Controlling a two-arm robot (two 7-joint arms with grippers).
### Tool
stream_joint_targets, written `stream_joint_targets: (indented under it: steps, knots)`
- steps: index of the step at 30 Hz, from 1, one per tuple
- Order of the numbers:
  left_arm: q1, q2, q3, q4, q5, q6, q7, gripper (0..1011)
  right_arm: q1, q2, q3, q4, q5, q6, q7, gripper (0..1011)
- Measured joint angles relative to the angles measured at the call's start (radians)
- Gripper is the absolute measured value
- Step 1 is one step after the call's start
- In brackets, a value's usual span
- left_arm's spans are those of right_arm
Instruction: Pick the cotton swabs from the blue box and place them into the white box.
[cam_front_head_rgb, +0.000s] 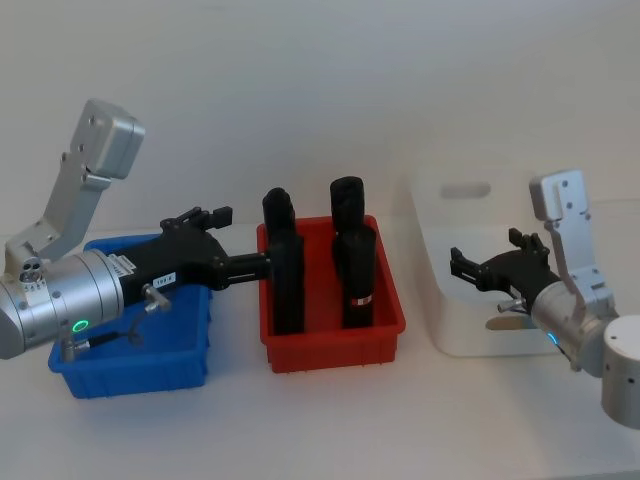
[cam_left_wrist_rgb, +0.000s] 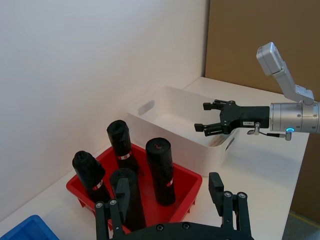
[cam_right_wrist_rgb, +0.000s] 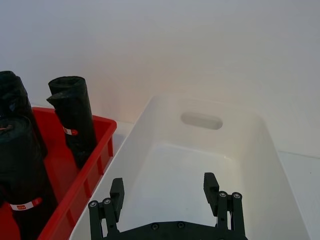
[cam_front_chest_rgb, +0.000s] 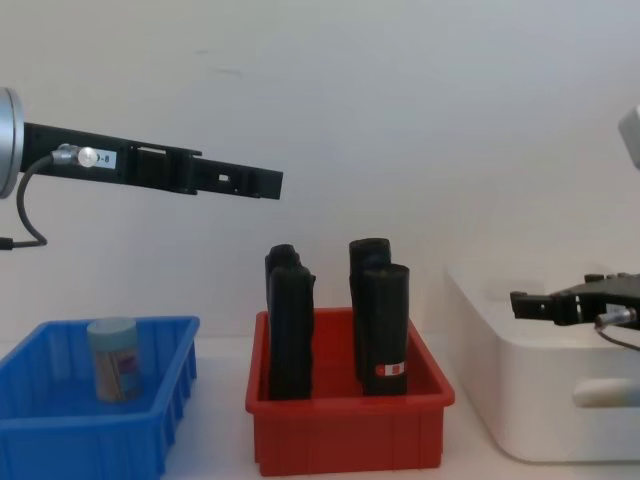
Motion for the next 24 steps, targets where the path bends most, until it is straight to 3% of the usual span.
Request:
stream_joint_targets:
  steps: [9,24]
  knots:
    - [0.000,0.000,0.000,0.000,0.000,0.000,0.000,1000,-0.019,0.008,0.008,-0.040,0.011,-0.054,-0.018,1002]
    - [0.000,0.000,0.000,0.000,0.000,0.000,0.000,1000,-0.084,0.034,0.027,-0.180,0.029,-0.142,-0.066,1001]
